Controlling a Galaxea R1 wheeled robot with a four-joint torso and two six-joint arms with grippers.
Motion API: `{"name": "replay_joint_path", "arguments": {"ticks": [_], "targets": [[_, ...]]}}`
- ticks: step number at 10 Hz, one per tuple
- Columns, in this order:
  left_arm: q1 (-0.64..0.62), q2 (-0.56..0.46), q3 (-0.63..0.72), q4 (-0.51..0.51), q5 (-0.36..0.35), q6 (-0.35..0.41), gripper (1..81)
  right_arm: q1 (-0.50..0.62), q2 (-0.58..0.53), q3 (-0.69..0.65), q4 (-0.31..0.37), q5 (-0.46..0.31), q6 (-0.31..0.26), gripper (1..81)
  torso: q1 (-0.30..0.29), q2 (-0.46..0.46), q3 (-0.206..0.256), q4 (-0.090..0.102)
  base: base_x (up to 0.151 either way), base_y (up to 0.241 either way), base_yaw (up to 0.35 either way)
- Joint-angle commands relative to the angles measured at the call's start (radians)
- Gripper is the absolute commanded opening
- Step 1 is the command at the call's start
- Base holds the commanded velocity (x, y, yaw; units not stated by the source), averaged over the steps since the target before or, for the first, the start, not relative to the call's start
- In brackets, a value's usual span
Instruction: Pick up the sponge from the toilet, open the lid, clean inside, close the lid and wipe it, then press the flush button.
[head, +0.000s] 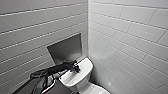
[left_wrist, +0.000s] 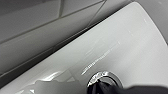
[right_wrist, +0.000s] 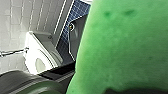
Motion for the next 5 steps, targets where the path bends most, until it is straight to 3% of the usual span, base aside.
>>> {"name": "replay_joint_path", "arguments": {"ticks": [1, 5], "targets": [[-0.143, 0.023, -0.015, 0.043, 0.033, 0.015, 1.0, 0.025, -0.022, 0.023, -0.012, -0.06, -0.001, 1.0, 0.0, 0.0, 0.0, 0.0, 0.0, 0.0, 0.0], [-0.128, 0.048, -0.015, 0.066, 0.041, 0.016, 1.0, 0.025, 0.03, -0.042, -0.007, -0.06, -0.001, 1.0, 0.0, 0.0, 0.0, 0.0, 0.0, 0.0, 0.0]]}}
